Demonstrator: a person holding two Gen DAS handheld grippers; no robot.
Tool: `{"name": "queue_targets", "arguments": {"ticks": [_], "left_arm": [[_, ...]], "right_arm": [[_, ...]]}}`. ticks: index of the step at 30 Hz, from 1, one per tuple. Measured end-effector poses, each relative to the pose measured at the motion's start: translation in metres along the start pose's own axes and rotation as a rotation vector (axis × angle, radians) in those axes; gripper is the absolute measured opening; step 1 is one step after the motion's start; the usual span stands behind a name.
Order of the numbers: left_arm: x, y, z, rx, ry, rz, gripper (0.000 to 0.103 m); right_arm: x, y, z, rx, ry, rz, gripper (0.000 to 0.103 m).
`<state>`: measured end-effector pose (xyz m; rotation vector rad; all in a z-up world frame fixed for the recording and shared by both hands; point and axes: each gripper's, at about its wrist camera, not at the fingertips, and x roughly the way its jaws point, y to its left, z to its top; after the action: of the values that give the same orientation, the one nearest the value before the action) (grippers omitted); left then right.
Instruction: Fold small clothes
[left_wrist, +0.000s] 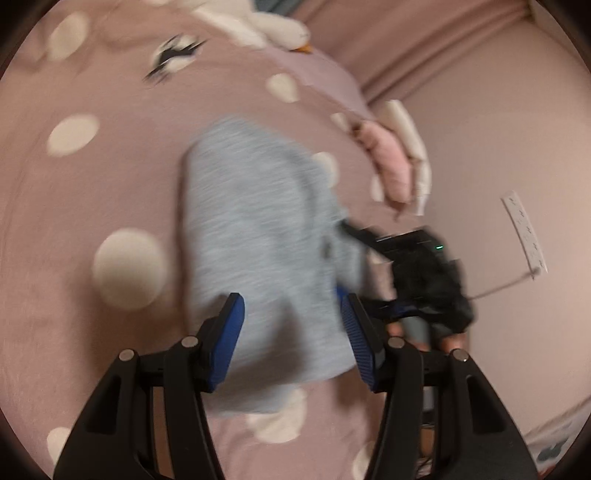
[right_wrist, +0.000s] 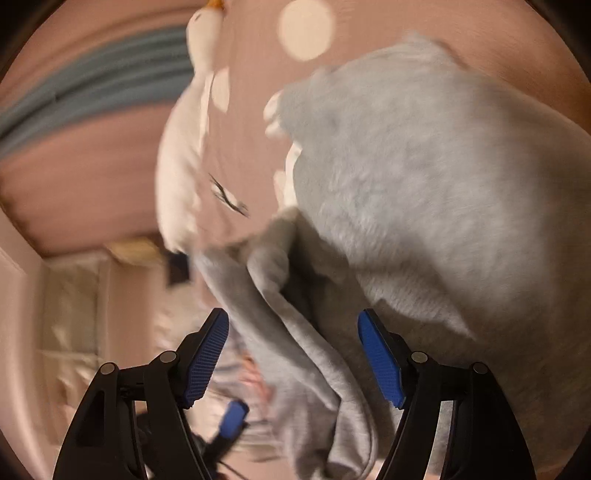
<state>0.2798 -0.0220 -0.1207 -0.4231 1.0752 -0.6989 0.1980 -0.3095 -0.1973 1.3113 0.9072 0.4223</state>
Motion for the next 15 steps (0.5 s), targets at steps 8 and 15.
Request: {"name": "queue_targets", "arguments": {"ticks": [8, 15], "left_arm": [[-0.001, 0.024, -0.011, -0.024, 0.019, 0.024, 0.055], [-0.003, 0.031, -0.019, -0.041, 0.038, 0.060, 0.057]], "right_arm": [[0.024, 0.032, -0.010, -0.255, 0.042, -0.239, 0.069], [0.027, 0.047, -0.020, -0.383, 0.052, -0.254, 0.012]]}}
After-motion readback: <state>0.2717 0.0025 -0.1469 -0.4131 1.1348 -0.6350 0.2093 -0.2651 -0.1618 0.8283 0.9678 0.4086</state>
